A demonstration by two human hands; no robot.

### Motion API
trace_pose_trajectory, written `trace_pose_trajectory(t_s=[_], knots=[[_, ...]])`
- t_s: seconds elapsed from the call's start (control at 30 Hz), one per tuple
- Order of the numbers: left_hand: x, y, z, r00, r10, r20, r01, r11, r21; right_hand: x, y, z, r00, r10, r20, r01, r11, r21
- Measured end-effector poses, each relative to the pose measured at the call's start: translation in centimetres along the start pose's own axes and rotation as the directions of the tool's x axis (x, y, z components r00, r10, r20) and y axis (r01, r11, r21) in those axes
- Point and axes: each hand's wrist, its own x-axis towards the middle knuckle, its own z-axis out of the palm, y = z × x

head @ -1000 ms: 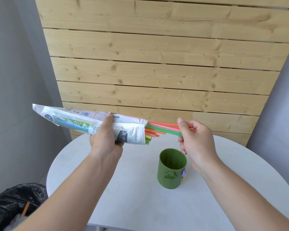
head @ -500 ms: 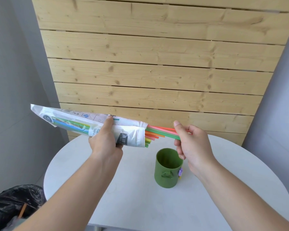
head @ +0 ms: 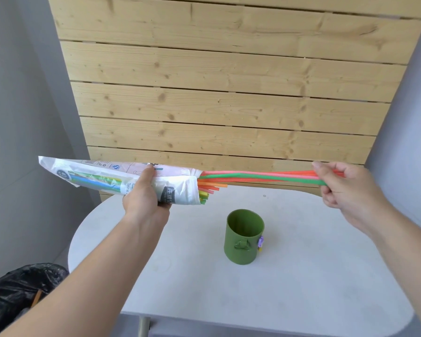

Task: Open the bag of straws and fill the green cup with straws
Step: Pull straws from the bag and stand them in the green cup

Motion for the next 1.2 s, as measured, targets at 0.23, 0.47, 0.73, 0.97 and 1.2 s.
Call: trace_pose_trajectory(t_s=[0.23,0.47,0.73,0.97,1.2], knots=[[0.5,0.3,-0.5,1.0,0.015,-0.009,-0.015,1.0,-0.006,0.1,-1.8,-3.6,0.999,-0.037,0.032,0.044,0.971,-0.236],[-0.1,0.5,-0.7,1.0,0.007,0.009,-0.007,1.0,0.007,0.1,-3.1,-5.4,0.996,-0.06,0.072,0.082,0.934,-0.347],[-1.0,-0.5,-0.3,0.999,-0.017,0.048,0.015,0.999,0.036,-0.4,-3.0,-6.0,0.99,-0.034,0.137,0.102,0.843,-0.529],[-1.4,-1.5,0.1,0.996,-0.023,0.082,0.019,0.999,0.05,0.1,-3.8,-3.3,0.971,-0.15,0.183,0.235,0.721,-0.652],[-1.4,-1.6,0.0,0.994,-0.031,0.102,0.023,0.997,0.073,1.6,-3.4,1.4,0.954,-0.21,0.212,0.299,0.666,-0.684]])
